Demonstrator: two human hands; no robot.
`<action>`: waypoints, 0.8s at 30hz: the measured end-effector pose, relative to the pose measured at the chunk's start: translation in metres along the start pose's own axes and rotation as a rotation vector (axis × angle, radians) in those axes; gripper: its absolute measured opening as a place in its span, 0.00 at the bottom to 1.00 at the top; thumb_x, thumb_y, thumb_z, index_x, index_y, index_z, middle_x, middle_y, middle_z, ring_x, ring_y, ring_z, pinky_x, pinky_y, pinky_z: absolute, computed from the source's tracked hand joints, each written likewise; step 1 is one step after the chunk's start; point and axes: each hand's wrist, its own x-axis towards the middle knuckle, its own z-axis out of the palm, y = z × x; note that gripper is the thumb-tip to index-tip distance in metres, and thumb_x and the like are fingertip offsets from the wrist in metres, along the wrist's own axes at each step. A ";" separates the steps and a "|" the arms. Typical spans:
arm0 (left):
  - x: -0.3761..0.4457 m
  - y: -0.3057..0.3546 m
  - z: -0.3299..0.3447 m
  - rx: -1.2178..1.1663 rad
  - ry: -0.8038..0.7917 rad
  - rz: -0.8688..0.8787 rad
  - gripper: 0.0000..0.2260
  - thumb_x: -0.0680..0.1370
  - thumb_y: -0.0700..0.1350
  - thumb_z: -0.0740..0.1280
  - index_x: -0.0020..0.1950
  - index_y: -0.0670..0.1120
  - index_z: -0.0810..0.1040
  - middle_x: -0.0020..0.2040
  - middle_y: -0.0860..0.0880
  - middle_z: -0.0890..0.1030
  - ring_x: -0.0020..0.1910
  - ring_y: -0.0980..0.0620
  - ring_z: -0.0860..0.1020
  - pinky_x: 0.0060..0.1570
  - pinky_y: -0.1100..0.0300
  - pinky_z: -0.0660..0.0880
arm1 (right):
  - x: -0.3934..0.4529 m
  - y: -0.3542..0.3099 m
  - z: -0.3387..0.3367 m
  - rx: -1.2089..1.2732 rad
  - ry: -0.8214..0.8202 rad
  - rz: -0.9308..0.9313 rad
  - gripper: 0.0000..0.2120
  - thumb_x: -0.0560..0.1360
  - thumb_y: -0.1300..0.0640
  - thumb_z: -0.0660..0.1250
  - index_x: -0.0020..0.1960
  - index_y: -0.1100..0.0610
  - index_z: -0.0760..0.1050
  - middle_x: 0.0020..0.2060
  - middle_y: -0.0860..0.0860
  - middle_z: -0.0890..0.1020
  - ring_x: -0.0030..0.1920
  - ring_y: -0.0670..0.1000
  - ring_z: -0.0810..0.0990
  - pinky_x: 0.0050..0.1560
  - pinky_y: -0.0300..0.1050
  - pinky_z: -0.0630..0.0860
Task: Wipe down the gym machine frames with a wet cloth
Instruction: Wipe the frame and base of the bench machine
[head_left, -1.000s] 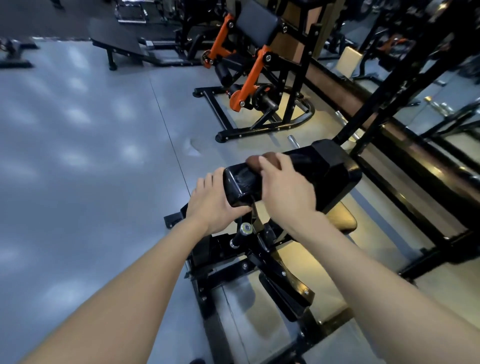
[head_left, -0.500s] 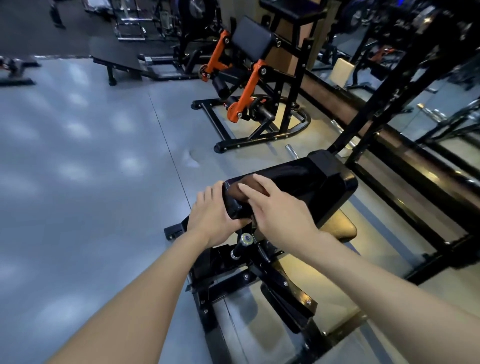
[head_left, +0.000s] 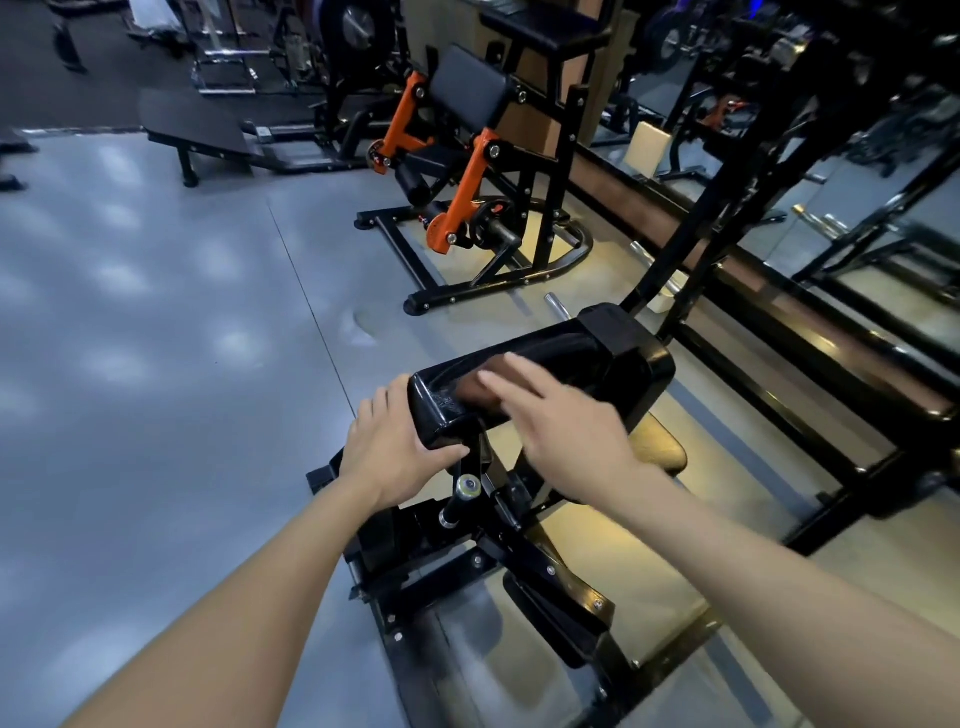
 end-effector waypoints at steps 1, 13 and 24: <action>0.000 0.000 0.000 -0.002 0.002 0.000 0.45 0.67 0.68 0.75 0.76 0.54 0.58 0.66 0.52 0.68 0.65 0.48 0.66 0.65 0.49 0.69 | 0.003 0.019 -0.003 0.014 0.019 0.076 0.23 0.86 0.46 0.54 0.80 0.35 0.57 0.81 0.43 0.60 0.47 0.51 0.82 0.40 0.50 0.83; 0.000 0.001 0.001 -0.003 0.018 -0.014 0.44 0.66 0.70 0.74 0.73 0.54 0.60 0.64 0.53 0.69 0.64 0.48 0.67 0.62 0.49 0.70 | -0.011 -0.037 0.012 0.065 0.018 -0.046 0.26 0.83 0.50 0.61 0.79 0.37 0.60 0.82 0.46 0.61 0.48 0.59 0.83 0.40 0.56 0.82; -0.001 0.002 0.001 0.010 0.016 -0.004 0.45 0.67 0.68 0.74 0.76 0.53 0.59 0.65 0.53 0.69 0.65 0.48 0.67 0.64 0.49 0.70 | -0.009 -0.024 0.013 0.089 0.052 0.265 0.25 0.85 0.50 0.59 0.81 0.39 0.60 0.83 0.50 0.58 0.41 0.54 0.82 0.38 0.51 0.82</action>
